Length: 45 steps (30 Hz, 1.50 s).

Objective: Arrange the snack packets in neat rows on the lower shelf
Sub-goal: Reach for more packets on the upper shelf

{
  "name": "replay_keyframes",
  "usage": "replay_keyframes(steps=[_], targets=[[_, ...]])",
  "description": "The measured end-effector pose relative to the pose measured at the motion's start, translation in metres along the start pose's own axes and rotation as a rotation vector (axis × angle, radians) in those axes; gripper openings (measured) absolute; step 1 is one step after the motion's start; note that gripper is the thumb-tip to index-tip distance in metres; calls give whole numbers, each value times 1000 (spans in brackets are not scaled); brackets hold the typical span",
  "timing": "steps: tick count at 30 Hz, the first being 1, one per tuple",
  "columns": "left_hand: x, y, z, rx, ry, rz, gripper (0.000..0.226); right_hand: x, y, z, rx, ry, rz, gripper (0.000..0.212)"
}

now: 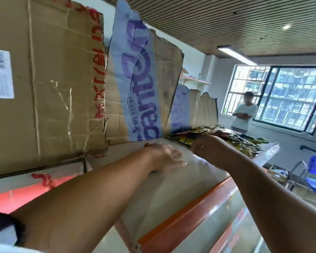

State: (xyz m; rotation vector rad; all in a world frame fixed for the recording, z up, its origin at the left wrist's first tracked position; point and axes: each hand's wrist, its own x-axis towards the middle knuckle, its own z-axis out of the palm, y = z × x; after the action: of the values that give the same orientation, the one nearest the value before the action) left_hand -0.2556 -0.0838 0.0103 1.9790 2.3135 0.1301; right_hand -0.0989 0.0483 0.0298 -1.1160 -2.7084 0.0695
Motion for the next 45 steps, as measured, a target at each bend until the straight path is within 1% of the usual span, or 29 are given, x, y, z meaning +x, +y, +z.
replay_keyframes(steps=[2, 4, 6, 8, 10, 12, 13, 16, 18, 20, 22, 24, 25, 27, 28, 29, 30, 32, 33, 38, 40, 41, 43, 45], targets=[[0, -2, 2, -13, 51, 14, 69, 6, 8, -3, 79, 23, 19, 15], [-2, -3, 3, -85, 103, 21, 60, 9, 14, -8, 84, 30, -11, 12], [-3, -4, 7, -132, 158, 27, 49, 21, 15, -12, 3, -26, -11, 13], [-3, -5, 10, -155, 206, 28, 43, 36, 10, -12, -86, -87, 8, 20], [-3, -3, 12, -189, 225, 10, 41, 51, 5, -10, -167, -165, -17, 29], [-7, -1, 10, -214, 251, -7, 41, 57, -5, -13, -268, -242, -62, 31], [-8, 3, 9, -178, 273, -19, 39, 58, -9, -14, -313, -263, -107, 32], [-5, 7, 12, 39, 448, -56, 37, 63, -27, -17, -409, -300, -269, 26], [-4, 6, 12, 112, 488, -45, 40, 66, -40, -18, -431, -315, -395, 22], [-5, 5, 11, 120, 494, -52, 43, 67, -47, -22, -442, -333, -532, 20], [-8, 5, 11, 102, 446, -157, 43, 69, -49, -30, -343, -394, -637, 30], [-6, 10, 10, 93, 307, -332, 48, 73, -46, -36, -160, -471, -699, 36], [-5, 11, 8, 84, 223, -404, 55, 76, -46, -36, -94, -513, -727, 38], [-1, 14, -2, 51, 85, -459, 76, 85, -46, -34, 0, -595, -743, 42], [2, 14, -8, 25, 23, -499, 83, 87, -47, -32, 28, -633, -748, 44], [5, 19, -17, -1, -37, -551, 84, 90, -47, -30, 47, -668, -748, 47], [11, 21, -25, -13, -68, -605, 78, 93, -47, -29, 48, -684, -754, 48], [22, 19, -38, 1, -96, -668, 56, 95, -47, -27, -1, -662, -786, 47], [28, 21, -42, 9, -117, -680, 49, 95, -47, -26, -30, -631, -806, 45], [37, 16, -36, -105, -23, -637, 41, 98, -40, -21, -121, -445, -884, 40], [34, 15, -33, -84, 11, -626, 45, 99, -33, -22, -43, -365, -922, 26], [31, 14, -33, -74, 33, -638, 41, 99, -30, -24, 32, -316, -936, 20], [26, 14, -36, -80, 55, -638, 23, 100, -25, -28, 207, -201, -937, 23], [21, 11, -40, -113, 74, -618, 19, 103, -20, -31, 385, -89, -911, 29]])
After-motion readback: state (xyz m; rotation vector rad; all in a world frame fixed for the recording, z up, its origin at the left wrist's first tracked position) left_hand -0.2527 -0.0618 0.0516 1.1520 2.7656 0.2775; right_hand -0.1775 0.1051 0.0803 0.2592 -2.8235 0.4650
